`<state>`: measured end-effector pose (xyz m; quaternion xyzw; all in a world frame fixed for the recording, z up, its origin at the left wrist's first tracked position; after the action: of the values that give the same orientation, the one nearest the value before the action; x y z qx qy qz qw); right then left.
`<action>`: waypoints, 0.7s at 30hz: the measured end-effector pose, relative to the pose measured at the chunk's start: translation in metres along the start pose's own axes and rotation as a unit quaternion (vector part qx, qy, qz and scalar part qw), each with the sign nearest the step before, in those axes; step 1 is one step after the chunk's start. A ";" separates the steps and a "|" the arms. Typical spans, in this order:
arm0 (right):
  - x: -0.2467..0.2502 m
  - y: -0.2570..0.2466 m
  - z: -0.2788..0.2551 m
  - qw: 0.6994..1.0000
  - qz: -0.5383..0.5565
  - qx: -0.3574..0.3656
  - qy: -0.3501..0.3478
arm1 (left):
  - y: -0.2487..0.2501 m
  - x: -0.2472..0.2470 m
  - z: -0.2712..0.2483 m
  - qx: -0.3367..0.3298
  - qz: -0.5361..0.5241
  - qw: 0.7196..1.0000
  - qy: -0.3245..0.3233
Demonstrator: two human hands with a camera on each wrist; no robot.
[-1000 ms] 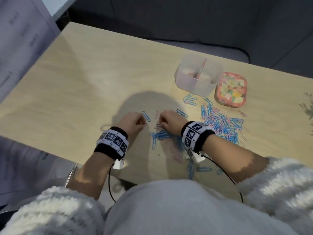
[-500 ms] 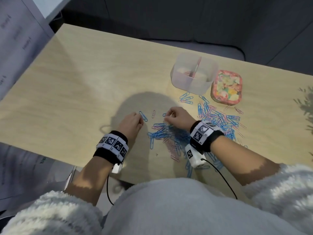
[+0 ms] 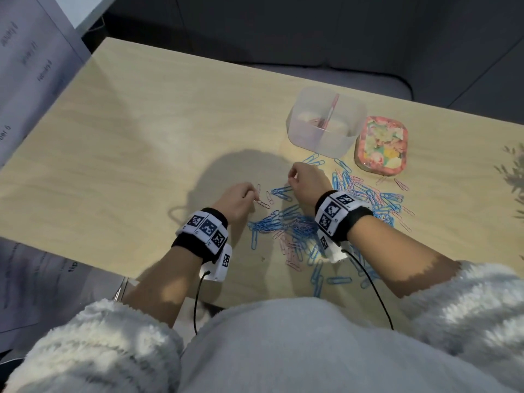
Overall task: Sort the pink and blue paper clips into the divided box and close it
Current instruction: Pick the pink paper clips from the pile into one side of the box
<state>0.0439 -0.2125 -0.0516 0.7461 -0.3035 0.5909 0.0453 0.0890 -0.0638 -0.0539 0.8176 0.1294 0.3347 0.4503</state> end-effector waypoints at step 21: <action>-0.029 -0.040 0.010 0.992 -0.055 0.085 -0.069 | -0.012 0.004 0.008 0.030 -0.132 0.991 -0.004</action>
<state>0.0689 -0.1729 -0.0698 0.8020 -0.2127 0.5581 -0.0069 0.0981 -0.0600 -0.0651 0.8079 0.2447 0.2648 0.4662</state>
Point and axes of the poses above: each hand's wrist, its own z-axis towards the middle knuckle, its own x-axis out of the back of the hand, y = z × x, the point moved 10 cm from there along z, towards the middle knuckle, and after that the axes turned 14 degrees about -z, right-handed, at the moved point
